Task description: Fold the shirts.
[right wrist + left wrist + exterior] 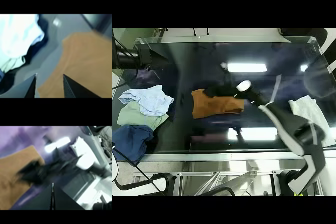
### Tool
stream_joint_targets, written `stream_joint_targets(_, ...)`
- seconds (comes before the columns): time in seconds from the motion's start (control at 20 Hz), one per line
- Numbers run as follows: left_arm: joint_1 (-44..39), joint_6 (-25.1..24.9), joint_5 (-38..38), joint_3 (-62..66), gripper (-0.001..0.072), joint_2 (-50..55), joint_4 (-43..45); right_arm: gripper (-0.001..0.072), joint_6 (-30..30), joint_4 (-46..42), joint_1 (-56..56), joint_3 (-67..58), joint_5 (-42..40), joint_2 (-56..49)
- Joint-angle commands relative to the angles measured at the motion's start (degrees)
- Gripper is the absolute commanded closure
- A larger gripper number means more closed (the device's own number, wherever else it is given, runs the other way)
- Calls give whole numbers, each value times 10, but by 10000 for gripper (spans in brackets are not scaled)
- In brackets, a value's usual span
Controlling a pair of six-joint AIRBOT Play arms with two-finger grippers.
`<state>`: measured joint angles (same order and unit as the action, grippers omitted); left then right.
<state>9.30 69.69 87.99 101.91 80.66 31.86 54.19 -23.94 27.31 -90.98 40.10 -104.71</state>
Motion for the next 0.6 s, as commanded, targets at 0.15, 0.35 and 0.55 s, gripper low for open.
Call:
stream_joint_targets(0.15,2,-7,10,-31,695,-3,-1,21,248,-259,-206,1,236,75)
stream_joint_targets(0.35,2,-7,10,-31,695,-3,-1,11,252,-263,-247,1,277,9)
stream_joint_targets(0.55,1,-7,10,-31,695,-3,-1,11,237,-209,-223,1,261,-64)
